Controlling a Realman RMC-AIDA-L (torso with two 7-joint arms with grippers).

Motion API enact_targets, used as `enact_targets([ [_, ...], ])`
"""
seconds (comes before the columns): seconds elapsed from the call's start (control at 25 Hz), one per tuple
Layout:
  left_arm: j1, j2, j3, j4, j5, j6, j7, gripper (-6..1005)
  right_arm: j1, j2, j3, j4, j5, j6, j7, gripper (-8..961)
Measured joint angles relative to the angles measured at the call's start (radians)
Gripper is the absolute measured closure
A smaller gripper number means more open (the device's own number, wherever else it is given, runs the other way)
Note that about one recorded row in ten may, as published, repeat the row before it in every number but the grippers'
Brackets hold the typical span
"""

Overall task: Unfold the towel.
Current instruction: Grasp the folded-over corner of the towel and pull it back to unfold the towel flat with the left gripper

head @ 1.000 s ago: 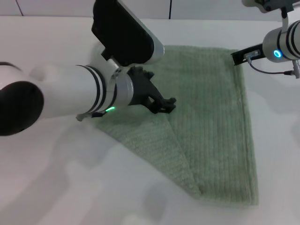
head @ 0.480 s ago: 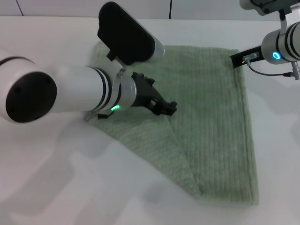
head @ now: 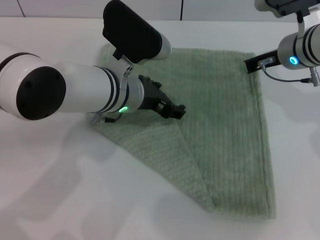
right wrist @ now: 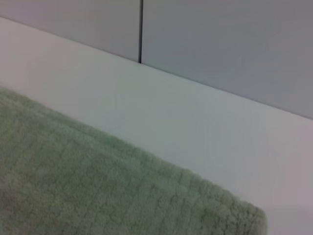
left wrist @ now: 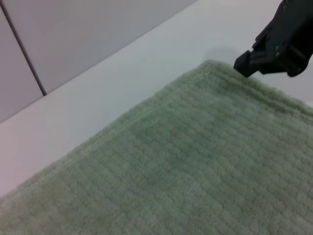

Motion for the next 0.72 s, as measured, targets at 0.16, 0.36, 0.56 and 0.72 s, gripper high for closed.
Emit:
enact_targets([
  [0.16,-0.002,0.0,0.001,0.002,0.0,0.003,0.003,146,0.002,0.0,0.0,-0.011,0.001,-0.003,0.0,954],
  [0.36,-0.002,0.001,0.003,0.001,0.0,0.003,0.004,146,0.008,0.001,0.0,-0.041,0.002,-0.013,0.0,954],
  [0.56,-0.003,0.001,0.006,-0.004,0.0,0.003,0.007,146,0.031,0.002,0.0,-0.098,0.002,-0.036,0.0,954],
  [0.72,-0.003,0.002,0.007,-0.005,0.001,0.0,0.007,147,0.033,0.002,0.0,-0.103,0.002,-0.046,0.0,954],
])
